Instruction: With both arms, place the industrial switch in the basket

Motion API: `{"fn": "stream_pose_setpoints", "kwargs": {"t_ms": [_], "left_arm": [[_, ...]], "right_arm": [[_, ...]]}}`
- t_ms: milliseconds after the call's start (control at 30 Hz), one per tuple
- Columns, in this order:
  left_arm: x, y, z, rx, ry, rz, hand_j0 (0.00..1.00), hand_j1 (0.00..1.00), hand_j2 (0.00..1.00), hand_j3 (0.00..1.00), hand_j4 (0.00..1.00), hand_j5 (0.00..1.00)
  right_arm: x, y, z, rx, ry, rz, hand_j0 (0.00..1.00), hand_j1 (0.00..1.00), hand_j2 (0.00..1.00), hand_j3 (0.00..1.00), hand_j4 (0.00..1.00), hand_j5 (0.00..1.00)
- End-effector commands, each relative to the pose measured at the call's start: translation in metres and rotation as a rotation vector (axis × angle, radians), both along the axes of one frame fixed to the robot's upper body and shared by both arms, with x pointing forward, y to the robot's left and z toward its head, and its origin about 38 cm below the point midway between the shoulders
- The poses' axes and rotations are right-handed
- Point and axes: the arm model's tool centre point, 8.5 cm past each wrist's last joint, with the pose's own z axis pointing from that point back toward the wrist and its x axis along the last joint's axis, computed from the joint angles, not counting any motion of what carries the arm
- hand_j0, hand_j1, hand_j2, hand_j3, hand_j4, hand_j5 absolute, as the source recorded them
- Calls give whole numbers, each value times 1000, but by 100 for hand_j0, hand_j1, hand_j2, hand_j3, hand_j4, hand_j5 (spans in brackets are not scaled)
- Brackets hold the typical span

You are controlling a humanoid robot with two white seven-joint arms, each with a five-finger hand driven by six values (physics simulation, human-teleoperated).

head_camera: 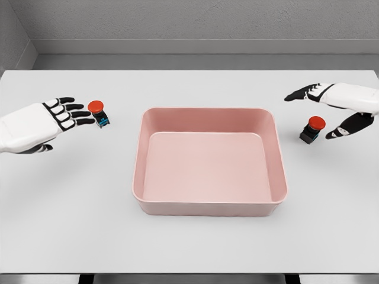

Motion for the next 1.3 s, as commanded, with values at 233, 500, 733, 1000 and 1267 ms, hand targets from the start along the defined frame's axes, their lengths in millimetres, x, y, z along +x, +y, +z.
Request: {"fn": "stream_pose_setpoints", "kwargs": {"t_ms": [233, 500, 733, 1000, 1267], "left_arm": [[42, -11, -13, -49, 13, 29, 100, 100, 100, 100, 100, 100], [59, -46, -20, 87, 97, -7, 100, 100, 100, 100, 100, 100], [87, -49, -19, 102, 108, 17, 100, 100, 100, 100, 100, 100], [96, -56, -27, 100, 111, 25, 100, 100, 100, 100, 100, 100], [114, -41, -35, 71, 140, 100, 100, 100, 100, 100, 100, 100]], "right_arm": [[0, -5, 0, 11, 0, -19, 100, 100, 100, 100, 100, 100], [8, -18, -21, -59, 31, -68, 100, 100, 100, 100, 100, 100], [18, -8, -33, -125, 16, -54, 100, 100, 100, 100, 100, 100], [23, -12, -45, -158, 24, -78, 100, 100, 100, 100, 100, 100], [37, -10, -66, -167, 50, -115, 100, 100, 100, 100, 100, 100]]}}
